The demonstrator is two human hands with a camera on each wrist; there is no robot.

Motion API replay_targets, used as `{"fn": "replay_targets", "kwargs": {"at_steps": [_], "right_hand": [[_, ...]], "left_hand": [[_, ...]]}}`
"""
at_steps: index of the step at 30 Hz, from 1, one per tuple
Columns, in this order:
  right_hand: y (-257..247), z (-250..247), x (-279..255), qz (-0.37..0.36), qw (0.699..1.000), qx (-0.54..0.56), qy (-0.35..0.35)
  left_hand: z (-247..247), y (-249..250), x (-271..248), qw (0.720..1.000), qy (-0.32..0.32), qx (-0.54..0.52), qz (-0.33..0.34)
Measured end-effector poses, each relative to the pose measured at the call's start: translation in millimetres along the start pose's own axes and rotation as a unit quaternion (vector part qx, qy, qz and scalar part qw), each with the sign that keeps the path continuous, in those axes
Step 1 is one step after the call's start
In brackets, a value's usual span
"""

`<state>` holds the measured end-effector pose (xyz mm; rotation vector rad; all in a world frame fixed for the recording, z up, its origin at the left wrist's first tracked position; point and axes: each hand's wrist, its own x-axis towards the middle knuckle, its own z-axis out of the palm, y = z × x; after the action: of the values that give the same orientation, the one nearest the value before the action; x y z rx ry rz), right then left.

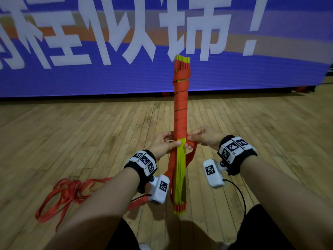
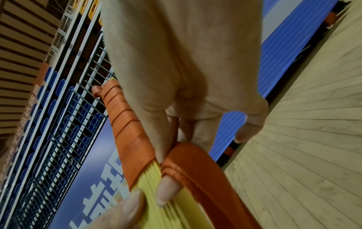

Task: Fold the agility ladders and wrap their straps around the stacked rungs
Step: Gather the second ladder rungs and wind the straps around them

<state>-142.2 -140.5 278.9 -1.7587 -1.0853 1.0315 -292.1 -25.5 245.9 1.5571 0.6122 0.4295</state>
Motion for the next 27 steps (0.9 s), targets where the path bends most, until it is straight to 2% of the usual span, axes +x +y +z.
{"fn": "replay_targets", "kwargs": {"at_steps": [6,14,24,27], "right_hand": [[1.8,0.0,3.1,-0.034,0.999,0.026,0.012],[-2.5,-1.4,-1.8,-0.015,1.000,-0.023,0.003],[1.5,5.4,1.0,-0.019,1.000,0.003,-0.010],[0.8,5.1,4.2,-0.019,1.000,0.009,-0.007]], "left_hand": [[1.0,0.3,1.8,1.000,0.014,-0.009,-0.006],[-4.0,2.4,0.9,1.000,0.008,-0.009,-0.026],[-7.4,5.8,-2.8,1.000,-0.003,0.025,-0.016],[-7.7,5.0,-2.1,1.000,-0.008,-0.002,-0.023]]}}
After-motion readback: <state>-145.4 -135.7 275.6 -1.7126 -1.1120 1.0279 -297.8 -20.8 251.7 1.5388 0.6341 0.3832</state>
